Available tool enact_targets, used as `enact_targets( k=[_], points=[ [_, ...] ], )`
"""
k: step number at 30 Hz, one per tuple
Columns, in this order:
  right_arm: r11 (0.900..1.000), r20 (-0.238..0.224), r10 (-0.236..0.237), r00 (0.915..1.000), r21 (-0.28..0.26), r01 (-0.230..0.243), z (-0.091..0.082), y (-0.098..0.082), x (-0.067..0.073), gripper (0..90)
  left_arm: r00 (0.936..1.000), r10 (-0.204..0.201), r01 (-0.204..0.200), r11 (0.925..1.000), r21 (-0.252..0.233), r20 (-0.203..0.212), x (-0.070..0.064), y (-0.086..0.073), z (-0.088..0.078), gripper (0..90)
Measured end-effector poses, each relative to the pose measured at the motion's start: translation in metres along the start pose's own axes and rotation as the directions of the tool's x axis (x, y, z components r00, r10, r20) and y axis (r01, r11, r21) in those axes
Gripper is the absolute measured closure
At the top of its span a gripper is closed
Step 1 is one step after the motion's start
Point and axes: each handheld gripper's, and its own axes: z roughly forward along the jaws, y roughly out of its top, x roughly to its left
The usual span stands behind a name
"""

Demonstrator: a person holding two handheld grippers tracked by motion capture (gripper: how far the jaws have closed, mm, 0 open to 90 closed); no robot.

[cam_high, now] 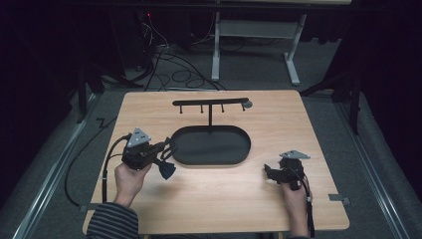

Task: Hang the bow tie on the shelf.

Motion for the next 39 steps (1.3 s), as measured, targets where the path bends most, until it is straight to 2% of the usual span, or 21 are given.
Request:
enact_targets(
  k=[21, 24, 30, 39],
  points=[
    [1.000, -0.001, 0.000, 1.0000, 0.000, 0.000, 0.000, 0.000, 0.000, 21.0, 0.9987, 0.050, -0.050, 0.9980, -0.039, 0.009, -0.004, 0.030, 0.005, 89.0],
    [1.000, -0.001, -0.001, 1.0000, 0.001, 0.001, 0.000, 0.000, 0.000, 21.0, 0.9991, 0.023, -0.021, 0.9978, -0.062, 0.037, -0.001, 0.035, 0.005, 89.1],
    [1.000, -0.002, 0.000, 1.0000, 0.000, 0.000, 0.000, 0.000, 0.000, 21.0, 0.9989, 0.038, -0.036, 0.9971, -0.067, 0.029, -0.001, 0.043, 0.005, 89.1],
    [1.000, -0.002, -0.003, 1.0000, 0.000, 0.003, 0.000, 0.000, 0.000, 21.0, 0.9992, 0.032, -0.030, 0.9951, -0.094, 0.022, 0.002, 0.057, 0.012, 89.1]
  ],
)
